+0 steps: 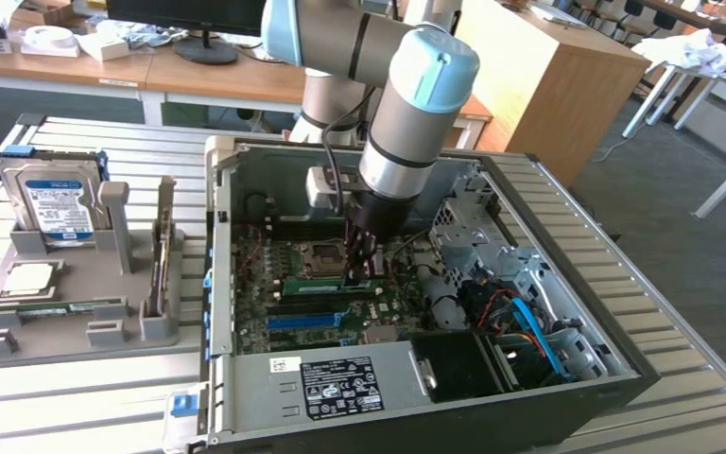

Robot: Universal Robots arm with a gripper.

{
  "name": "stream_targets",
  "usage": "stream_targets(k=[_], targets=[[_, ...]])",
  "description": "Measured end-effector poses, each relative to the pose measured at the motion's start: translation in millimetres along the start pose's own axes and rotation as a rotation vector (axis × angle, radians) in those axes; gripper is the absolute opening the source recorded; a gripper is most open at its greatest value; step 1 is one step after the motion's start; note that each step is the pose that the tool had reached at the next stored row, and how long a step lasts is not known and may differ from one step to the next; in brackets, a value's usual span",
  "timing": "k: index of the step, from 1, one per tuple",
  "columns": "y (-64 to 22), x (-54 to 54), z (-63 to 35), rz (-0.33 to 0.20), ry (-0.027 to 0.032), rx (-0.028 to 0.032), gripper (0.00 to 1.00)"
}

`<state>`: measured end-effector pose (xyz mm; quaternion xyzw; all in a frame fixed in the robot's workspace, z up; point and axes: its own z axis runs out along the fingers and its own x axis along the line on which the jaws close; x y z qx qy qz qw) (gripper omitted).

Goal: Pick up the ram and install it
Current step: 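Insert the ram into the slot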

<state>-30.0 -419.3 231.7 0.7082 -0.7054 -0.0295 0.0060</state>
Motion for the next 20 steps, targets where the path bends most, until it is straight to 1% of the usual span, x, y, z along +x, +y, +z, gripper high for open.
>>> stream_targets(k=[20], targets=[[0.0,0.1,0.9,0.008,-0.0004,0.0002,0.12]])
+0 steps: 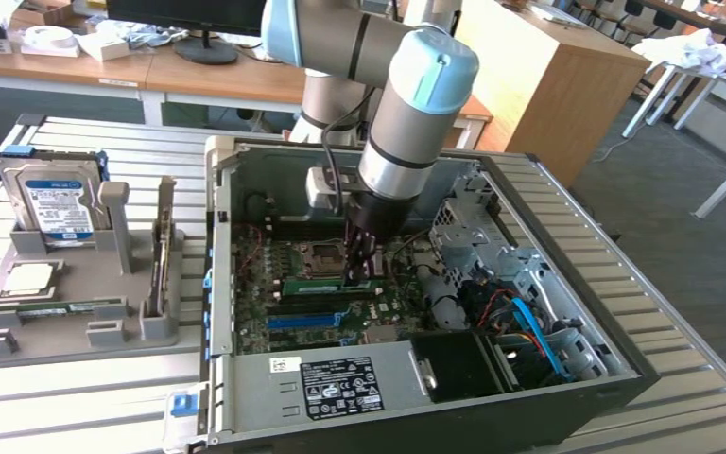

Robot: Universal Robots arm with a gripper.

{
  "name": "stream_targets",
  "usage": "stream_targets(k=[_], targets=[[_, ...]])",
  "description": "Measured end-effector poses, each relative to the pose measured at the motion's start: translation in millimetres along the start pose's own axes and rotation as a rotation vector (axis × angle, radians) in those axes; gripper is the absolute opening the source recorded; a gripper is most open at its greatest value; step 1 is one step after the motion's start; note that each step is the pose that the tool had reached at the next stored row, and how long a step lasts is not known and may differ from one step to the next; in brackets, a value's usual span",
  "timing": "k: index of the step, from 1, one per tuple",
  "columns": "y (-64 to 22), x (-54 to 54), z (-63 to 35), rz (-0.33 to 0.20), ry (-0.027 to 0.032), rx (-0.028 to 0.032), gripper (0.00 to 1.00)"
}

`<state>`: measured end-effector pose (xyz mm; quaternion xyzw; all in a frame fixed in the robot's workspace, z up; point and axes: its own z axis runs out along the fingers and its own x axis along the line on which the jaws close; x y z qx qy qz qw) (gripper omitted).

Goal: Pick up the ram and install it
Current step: 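Insert the ram into the slot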

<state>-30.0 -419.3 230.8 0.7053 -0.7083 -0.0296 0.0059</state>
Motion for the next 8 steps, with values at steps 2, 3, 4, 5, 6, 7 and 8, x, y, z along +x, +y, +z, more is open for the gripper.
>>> stream_targets(k=[2,3,4,5,6,7,8], targets=[[0.0,0.0,0.3,0.0,0.0001,0.0,0.12],[0.0,0.0,0.5,0.0,0.0,0.0,0.12],[0.0,0.0,0.7,0.0,-0.0001,0.0,0.12],[0.0,0.0,0.9,0.0,-0.0001,0.0,0.12],[0.0,0.0,1.0,0.0,0.0,0.0,0.12],[-0.1,0.0,1.1,0.0,0.0,0.0,0.12],[-0.1,0.1,1.7,0.0,0.0,0.0,0.12]])
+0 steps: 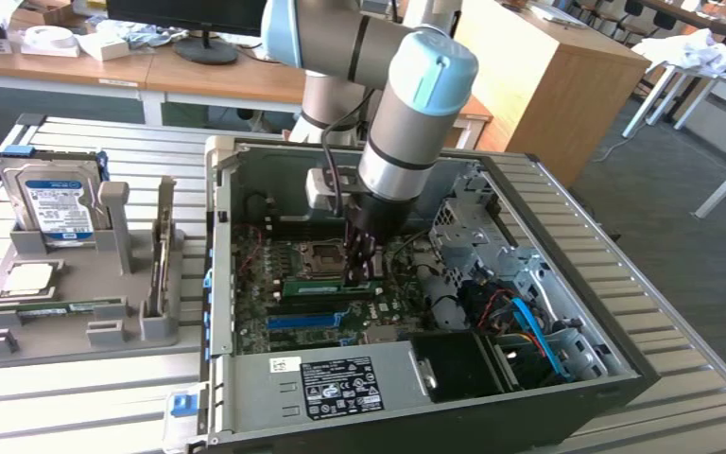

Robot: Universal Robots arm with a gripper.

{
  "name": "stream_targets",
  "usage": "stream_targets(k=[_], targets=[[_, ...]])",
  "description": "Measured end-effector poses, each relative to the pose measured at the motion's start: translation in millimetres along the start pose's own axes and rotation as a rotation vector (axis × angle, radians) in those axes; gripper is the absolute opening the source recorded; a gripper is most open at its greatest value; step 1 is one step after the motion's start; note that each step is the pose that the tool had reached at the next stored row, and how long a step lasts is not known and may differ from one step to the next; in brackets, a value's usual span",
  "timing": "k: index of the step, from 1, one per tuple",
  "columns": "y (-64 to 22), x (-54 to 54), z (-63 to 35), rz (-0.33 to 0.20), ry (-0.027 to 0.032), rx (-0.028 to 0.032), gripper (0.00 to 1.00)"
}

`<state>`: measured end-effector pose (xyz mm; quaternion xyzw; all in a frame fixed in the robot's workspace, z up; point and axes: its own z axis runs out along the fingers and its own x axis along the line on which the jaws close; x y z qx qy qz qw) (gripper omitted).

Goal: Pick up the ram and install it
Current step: 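Insert the ram into the slot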

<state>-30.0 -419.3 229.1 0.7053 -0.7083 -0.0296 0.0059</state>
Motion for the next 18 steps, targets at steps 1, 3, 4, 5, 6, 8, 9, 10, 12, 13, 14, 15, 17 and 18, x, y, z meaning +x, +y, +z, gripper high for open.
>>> stream_targets(k=[1,3,4,5,6,8,9,10,12,13,14,15,17,18], targets=[[0.0,0.0,0.2,0.0,0.0,0.0,0.12],[0.0,0.0,0.4,0.0,0.0,0.0,0.12],[0.0,0.0,0.6,0.0,-0.0001,0.0,0.12],[-0.1,0.0,0.9,0.0,-0.0002,0.0,0.12],[-0.1,0.0,1.0,0.0,0.0,0.0,0.12],[-0.1,0.0,1.5,0.0,-0.0001,0.0,0.12],[-0.1,0.1,1.8,0.0,0.0,0.0,0.12],[-0.1,0.1,2.1,0.0,-0.0001,0.0,0.12],[-0.1,0.1,2.9,0.0,0.0,0.0,0.12],[-0.2,0.1,3.3,0.0,0.0,0.0,0.12],[-0.2,0.1,3.7,0.0,0.0,0.0,0.12],[-0.2,0.1,4.1,0.0,0.0001,-0.0001,0.12],[-0.3,0.2,5.0,0.0,0.0001,0.0,0.12],[-0.3,0.2,5.4,0.0,0.0,0.0,0.12]])
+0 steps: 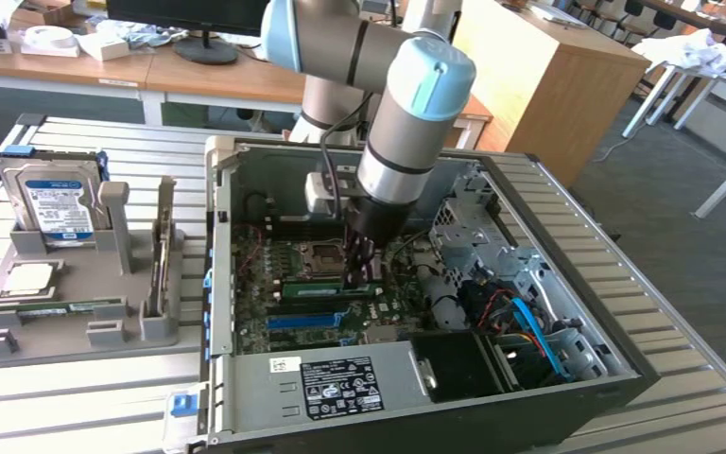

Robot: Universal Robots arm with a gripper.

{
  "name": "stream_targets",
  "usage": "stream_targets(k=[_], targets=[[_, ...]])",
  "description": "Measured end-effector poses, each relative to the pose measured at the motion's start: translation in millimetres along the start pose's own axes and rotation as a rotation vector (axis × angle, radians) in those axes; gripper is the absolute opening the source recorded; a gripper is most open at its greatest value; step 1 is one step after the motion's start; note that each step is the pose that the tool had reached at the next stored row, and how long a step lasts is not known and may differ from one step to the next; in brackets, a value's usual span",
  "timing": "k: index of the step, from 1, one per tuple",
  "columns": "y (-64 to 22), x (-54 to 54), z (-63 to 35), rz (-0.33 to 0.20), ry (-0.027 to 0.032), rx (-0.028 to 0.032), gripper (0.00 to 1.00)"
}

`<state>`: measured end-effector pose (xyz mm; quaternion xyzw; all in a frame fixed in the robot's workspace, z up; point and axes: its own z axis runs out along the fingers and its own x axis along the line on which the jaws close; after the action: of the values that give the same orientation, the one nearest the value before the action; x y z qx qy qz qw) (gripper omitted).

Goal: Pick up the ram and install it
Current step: 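Insert the ram into the slot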

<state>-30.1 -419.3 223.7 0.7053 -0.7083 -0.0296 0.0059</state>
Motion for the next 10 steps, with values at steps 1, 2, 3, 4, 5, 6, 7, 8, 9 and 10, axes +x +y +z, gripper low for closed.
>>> stream_targets(k=[1,2,3,4,5,6,7,8,9,10], targets=[[0.0,0.0,0.1,0.0,0.0001,-0.0001,0.12],[0.0,0.0,0.1,0.0,0.0001,0.0,0.12],[0.0,0.0,0.2,0.0,0.0001,-0.0001,0.12],[0.0,0.0,0.2,0.0,0.0001,0.0,0.12],[0.0,0.0,0.2,0.0,0.0001,0.0,0.12],[0.0,0.0,0.2,0.0,0.0,0.0,0.12],[0.0,0.0,0.2,0.0,0.0,0.0,0.12],[0.0,0.0,0.3,0.0,-0.0001,0.0001,0.13],[0.0,0.0,0.3,0.0,-0.0001,0.0002,0.18],[0.0,0.0,0.3,0.0,-0.0001,0.0001,0.18]])
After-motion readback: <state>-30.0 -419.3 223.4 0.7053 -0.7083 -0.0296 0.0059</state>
